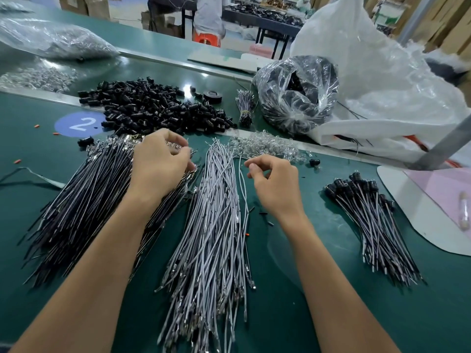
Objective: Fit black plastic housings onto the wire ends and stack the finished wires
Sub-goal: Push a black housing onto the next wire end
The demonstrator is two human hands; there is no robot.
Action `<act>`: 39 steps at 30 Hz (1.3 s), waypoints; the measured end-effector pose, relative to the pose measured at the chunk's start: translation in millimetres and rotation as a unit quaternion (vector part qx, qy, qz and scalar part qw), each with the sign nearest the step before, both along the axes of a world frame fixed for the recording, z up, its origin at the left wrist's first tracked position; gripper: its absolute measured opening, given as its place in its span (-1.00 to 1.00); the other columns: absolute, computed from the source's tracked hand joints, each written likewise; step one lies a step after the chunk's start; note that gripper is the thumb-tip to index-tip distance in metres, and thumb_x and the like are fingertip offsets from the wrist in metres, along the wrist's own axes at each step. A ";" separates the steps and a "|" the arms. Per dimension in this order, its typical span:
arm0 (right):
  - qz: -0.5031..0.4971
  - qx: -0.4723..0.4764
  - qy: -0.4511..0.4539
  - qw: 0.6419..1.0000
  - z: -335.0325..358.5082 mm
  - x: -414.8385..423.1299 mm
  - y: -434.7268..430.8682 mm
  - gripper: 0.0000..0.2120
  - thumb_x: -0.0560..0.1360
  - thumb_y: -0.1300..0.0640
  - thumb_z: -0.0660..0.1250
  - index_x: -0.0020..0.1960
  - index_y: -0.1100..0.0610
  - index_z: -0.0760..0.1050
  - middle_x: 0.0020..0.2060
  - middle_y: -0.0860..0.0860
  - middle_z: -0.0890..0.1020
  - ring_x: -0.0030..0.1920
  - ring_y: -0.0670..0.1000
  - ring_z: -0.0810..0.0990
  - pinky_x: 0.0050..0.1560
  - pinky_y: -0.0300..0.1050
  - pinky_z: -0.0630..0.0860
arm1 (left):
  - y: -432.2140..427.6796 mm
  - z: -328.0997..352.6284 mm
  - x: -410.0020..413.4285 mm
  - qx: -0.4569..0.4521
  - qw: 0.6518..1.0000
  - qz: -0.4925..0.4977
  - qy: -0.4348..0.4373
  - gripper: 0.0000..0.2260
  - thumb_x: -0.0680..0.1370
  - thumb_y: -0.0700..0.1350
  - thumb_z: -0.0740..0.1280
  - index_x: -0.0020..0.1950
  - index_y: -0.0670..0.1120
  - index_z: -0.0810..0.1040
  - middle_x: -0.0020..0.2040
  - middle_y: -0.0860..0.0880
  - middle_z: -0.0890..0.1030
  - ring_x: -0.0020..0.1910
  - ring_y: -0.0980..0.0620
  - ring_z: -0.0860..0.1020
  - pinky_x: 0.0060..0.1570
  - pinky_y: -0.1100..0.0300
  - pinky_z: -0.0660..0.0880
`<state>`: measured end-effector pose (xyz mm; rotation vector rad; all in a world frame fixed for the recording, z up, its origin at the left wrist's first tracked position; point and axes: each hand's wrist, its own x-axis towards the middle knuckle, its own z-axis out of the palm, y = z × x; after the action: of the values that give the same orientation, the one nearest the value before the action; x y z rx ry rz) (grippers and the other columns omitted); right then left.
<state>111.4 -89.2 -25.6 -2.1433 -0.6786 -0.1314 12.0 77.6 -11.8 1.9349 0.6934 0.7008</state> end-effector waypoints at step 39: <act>0.057 0.365 0.316 0.874 8.9 3.1 -7.1 -0.91 0.55 0.26 0.36 -0.07 0.25 0.63 -0.36 0.01 0.64 -0.43 -0.13 0.49 -0.43 -0.31 0.46 | -19.4 -2.1 8.4 -0.140 0.976 -0.143 -0.090 -0.83 0.57 -0.23 0.35 0.08 -0.01 0.65 -0.22 0.00 0.71 -0.38 0.13 0.55 -0.47 0.37 0.41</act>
<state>114.5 -96.3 -16.6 -1.2861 -0.2853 0.3253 20.4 58.1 -14.0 1.6451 0.3676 0.5573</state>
